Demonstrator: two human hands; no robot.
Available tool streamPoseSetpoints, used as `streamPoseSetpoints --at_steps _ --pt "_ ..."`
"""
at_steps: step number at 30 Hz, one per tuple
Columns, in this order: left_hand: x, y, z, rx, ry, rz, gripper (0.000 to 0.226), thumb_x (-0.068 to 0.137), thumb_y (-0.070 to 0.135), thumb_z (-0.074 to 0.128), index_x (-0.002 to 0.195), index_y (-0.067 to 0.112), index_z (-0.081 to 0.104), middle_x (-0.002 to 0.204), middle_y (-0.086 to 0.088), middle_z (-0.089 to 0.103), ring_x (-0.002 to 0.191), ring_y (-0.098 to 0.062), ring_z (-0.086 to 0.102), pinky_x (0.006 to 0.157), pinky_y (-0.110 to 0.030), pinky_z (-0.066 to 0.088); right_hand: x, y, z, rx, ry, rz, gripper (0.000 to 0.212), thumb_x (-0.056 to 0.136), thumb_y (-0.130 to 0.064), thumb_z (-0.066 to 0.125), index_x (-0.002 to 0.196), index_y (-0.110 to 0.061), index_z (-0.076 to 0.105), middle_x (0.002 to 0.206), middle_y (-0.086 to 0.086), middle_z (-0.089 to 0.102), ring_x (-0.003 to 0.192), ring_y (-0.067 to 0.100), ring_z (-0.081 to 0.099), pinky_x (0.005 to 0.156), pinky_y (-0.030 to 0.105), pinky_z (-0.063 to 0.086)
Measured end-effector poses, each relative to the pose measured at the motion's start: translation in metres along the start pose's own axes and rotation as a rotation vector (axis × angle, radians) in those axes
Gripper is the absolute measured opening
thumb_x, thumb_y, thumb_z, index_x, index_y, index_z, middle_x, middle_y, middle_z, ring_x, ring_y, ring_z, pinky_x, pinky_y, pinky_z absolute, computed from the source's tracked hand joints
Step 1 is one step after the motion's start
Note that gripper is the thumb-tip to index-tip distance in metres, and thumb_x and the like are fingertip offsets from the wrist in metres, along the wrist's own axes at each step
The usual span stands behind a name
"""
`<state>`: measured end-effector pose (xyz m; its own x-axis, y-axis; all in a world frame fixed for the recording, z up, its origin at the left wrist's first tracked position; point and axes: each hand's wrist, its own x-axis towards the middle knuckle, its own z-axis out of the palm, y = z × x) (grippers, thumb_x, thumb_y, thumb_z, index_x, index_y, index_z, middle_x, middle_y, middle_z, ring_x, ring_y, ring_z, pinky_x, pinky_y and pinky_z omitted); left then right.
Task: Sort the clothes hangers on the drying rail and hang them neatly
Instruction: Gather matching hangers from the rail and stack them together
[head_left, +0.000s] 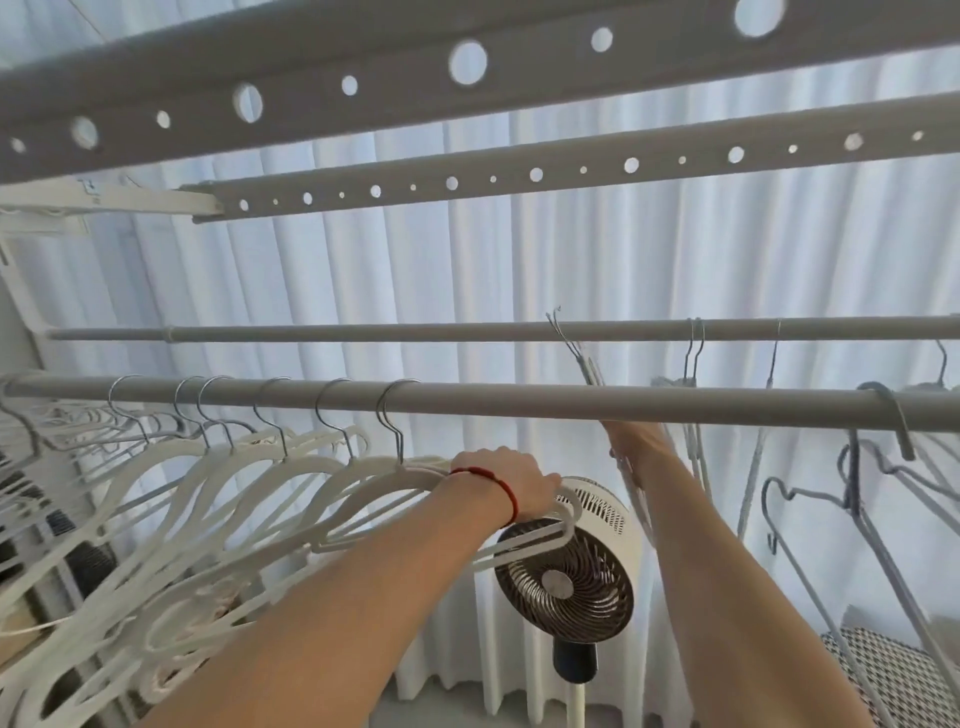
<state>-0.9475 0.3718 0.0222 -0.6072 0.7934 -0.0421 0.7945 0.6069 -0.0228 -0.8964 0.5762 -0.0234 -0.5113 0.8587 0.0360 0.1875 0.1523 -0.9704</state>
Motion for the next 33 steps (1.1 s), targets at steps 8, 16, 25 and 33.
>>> streamPoseSetpoints --at_steps 8,16,25,33 --pt "0.004 -0.005 0.015 0.2 0.146 0.046 0.035 0.099 0.037 0.044 0.125 0.023 0.063 0.123 -0.006 0.064 0.112 -0.03 0.061 0.086 -0.041 0.045 -0.022 -0.002 -0.015 0.093 -0.124 0.028 0.055 0.09 -0.058 0.06 0.122 -0.014 0.055 0.098 0.017 0.066 0.07 0.023 0.064 0.053 0.029 0.056" --pt "-0.019 0.0 0.018 -0.183 0.525 0.208 0.029 0.1 0.024 0.046 0.114 0.006 0.064 0.11 -0.013 0.065 0.104 -0.03 0.061 0.086 -0.04 0.05 -0.096 0.022 -0.001 0.074 -0.073 0.113 0.064 0.064 -0.072 0.064 0.086 -0.012 0.06 0.099 0.014 0.071 0.094 0.037 0.071 0.092 0.056 0.058" --pt "-0.086 -0.005 0.028 -0.632 0.602 0.341 0.026 0.1 0.014 0.052 0.115 0.003 0.07 0.11 -0.016 0.072 0.104 -0.028 0.065 0.09 -0.032 0.048 -0.231 0.091 0.03 0.054 -0.047 0.302 0.057 0.086 -0.057 0.067 0.105 -0.003 0.065 0.101 0.016 0.072 0.085 0.028 0.072 0.082 0.045 0.063" --pt "-0.15 -0.007 0.066 -1.341 0.024 0.192 0.039 0.101 0.033 0.052 0.083 0.003 0.069 0.091 -0.018 0.075 0.067 -0.022 0.066 0.063 -0.033 0.059 -0.361 0.128 0.036 -0.03 0.001 0.377 0.055 0.081 -0.063 0.066 0.104 -0.012 0.065 0.105 0.013 0.07 0.083 0.024 0.07 0.069 0.037 0.063"
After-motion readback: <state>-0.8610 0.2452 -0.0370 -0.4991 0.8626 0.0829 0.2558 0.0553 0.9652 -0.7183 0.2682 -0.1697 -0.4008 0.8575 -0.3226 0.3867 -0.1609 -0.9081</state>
